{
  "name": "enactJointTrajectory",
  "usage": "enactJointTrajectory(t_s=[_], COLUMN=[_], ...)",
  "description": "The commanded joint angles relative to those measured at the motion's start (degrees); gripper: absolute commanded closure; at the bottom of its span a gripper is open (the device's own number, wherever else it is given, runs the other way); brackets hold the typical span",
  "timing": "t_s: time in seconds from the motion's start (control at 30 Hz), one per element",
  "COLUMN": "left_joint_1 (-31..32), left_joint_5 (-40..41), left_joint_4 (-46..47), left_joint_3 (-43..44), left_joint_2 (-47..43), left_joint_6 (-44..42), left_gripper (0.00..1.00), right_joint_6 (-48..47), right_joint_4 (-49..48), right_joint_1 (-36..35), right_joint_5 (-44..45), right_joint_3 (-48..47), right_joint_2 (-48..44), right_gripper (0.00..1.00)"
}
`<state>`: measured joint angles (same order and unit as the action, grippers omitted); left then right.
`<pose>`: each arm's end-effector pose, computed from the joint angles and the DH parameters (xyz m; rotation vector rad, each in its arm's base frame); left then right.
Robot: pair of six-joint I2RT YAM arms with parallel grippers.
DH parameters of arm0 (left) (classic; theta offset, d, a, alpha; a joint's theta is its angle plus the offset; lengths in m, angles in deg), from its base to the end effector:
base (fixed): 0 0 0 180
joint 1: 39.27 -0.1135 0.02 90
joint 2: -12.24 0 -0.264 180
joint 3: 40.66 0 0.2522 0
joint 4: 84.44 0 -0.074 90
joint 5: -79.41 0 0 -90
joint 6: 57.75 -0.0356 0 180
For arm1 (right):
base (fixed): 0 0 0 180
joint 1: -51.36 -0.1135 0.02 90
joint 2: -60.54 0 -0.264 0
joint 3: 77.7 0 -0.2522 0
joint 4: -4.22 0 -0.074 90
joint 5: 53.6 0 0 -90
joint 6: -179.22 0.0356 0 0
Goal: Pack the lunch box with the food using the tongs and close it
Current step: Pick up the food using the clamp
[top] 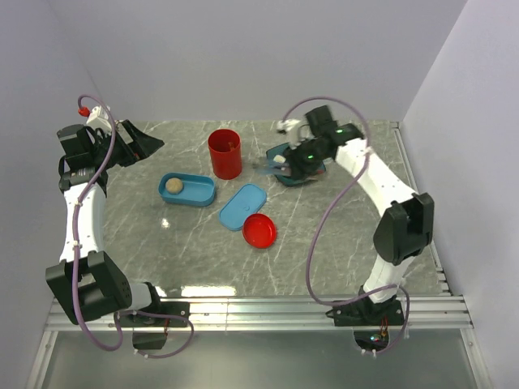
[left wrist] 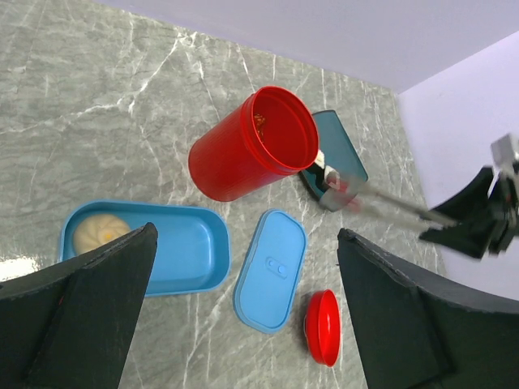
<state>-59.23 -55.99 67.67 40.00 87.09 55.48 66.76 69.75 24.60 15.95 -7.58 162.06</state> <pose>0.2847 0.0764 0.3566 -0.1958 1.9075 -0.8072 0.3341 0.1824 0.3186 -1.1814 2.2549 0.4863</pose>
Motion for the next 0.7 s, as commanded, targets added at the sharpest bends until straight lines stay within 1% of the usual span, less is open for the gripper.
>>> enactJointTrajectory(t_s=[0.0, 0.07, 0.1, 0.2, 0.33, 0.47, 0.67], left_joint_1=[-0.2, -0.2, -0.2, -0.2, -0.2, -0.2, -0.2], left_joint_5=[-2.1, -2.2, -2.2, -3.3, -3.8, -4.0, -4.9], left_joint_4=[2.6, 2.8, 2.9, 2.4, 1.5, 1.6, 1.6], left_joint_3=[2.3, 2.1, 1.9, 1.9, 1.9, 1.7, 2.1], left_joint_2=[-0.3, -0.3, -0.4, 0.0, -0.1, -0.1, 0.7], left_joint_6=[-0.2, -0.2, 0.0, -0.4, -1.2, -1.4, -0.8], left_gripper=[0.01, 0.00, 0.01, 0.00, 0.01, 0.00, 0.01], right_joint_6=[-4.4, -6.8, -7.5, -10.1, -12.1, -13.3, -12.9], right_joint_4=[2.9, 3.5, 3.9, 6.9, 9.6, 9.4, 8.1], right_joint_1=[6.6, 8.9, 11.4, 15.2, 18.1, 18.5, 18.6], right_joint_5=[0.8, 1.6, 1.6, -0.7, -2.2, -2.5, -2.1], right_joint_3=[1.3, 1.3, 1.0, -1.9, -5.9, -6.3, -6.6], right_joint_2=[-4.3, -3.5, -2.9, 0.9, 5.5, 6.6, 8.1], right_gripper=[0.53, 0.53, 0.53, 0.52, 0.47, 0.44, 0.44])
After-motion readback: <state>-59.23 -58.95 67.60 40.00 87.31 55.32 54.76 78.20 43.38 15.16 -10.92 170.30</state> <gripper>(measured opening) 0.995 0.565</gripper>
